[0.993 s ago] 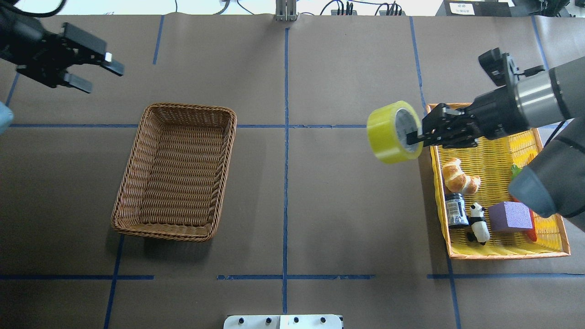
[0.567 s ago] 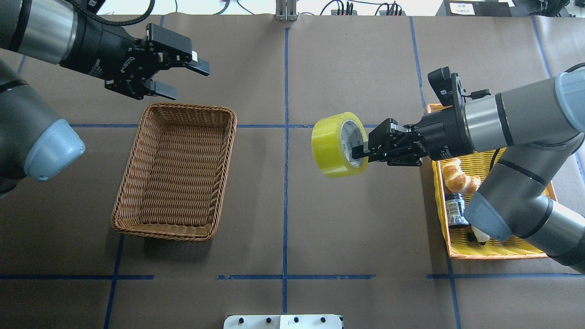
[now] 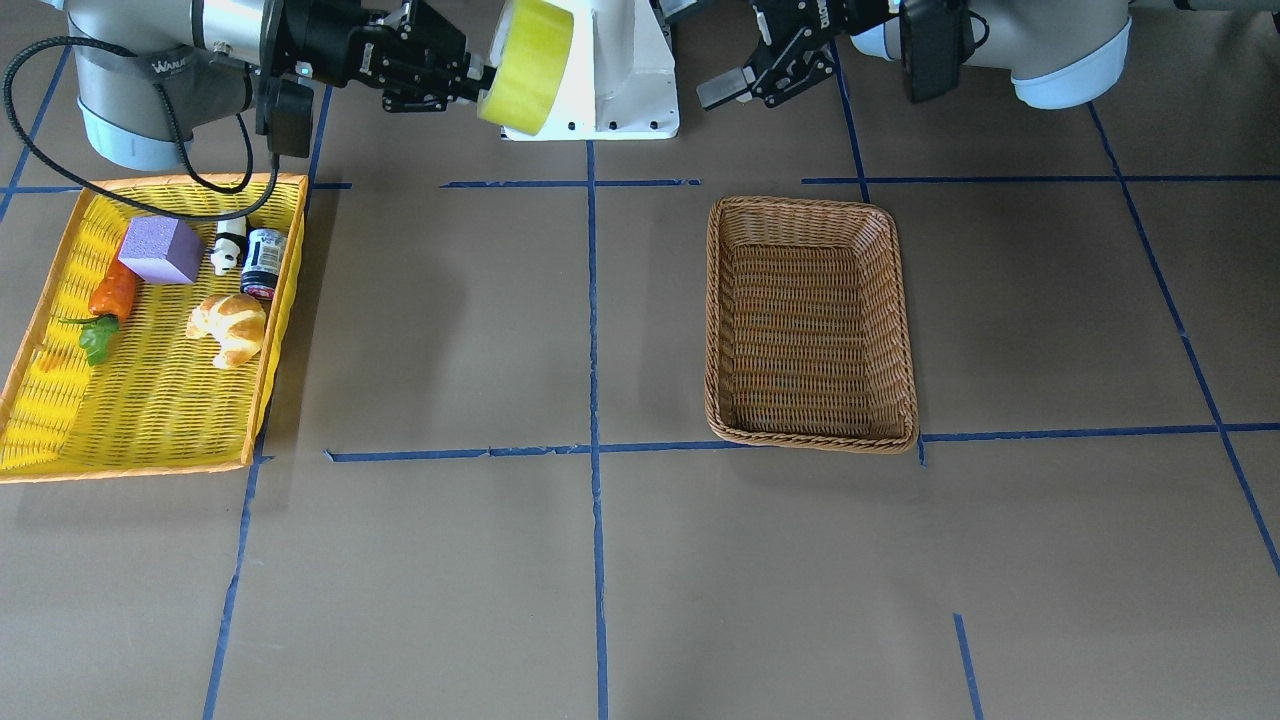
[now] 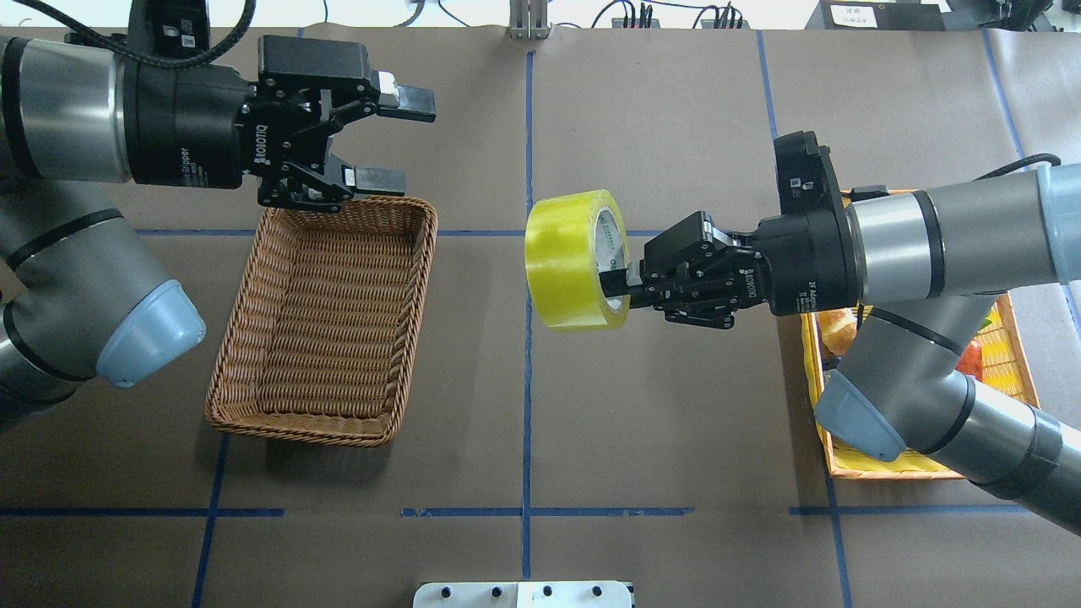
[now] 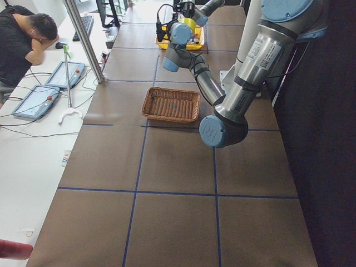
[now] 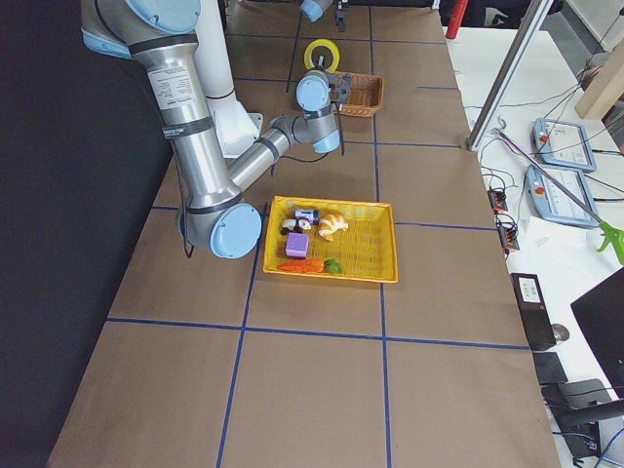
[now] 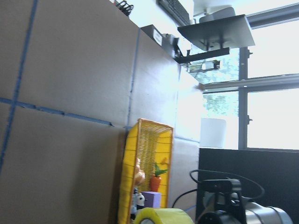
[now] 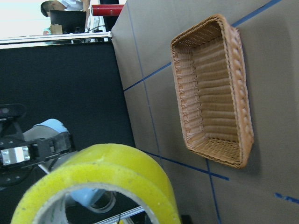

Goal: Move tape to another basket

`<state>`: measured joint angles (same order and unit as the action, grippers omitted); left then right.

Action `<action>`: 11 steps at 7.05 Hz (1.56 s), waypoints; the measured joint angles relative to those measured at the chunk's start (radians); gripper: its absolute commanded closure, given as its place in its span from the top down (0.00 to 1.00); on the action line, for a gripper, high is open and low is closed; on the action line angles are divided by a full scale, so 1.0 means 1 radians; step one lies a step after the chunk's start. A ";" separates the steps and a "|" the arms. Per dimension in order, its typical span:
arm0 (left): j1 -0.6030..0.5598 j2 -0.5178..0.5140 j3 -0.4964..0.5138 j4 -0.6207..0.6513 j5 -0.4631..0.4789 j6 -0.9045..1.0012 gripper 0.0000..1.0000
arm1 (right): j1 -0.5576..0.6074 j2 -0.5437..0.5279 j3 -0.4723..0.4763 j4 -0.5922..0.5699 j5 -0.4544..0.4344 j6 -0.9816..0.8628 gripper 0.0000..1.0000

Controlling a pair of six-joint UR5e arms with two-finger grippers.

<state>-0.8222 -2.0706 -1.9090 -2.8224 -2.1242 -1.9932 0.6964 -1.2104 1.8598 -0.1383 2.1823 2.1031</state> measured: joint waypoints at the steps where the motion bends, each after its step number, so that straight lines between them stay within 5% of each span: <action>1: 0.042 0.001 0.000 -0.092 0.068 -0.062 1.00 | -0.012 0.023 0.000 0.042 -0.028 0.071 0.00; 4: 0.160 0.003 -0.002 -0.306 0.270 -0.271 1.00 | -0.048 0.071 0.000 0.078 -0.090 0.169 0.00; 11: 0.189 -0.002 -0.002 -0.355 0.320 -0.339 0.99 | -0.100 0.101 -0.001 0.108 -0.095 0.206 0.00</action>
<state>-0.6330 -2.0724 -1.9115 -3.1770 -1.8045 -2.3320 0.5961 -1.1095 1.8589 -0.0304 2.0878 2.3086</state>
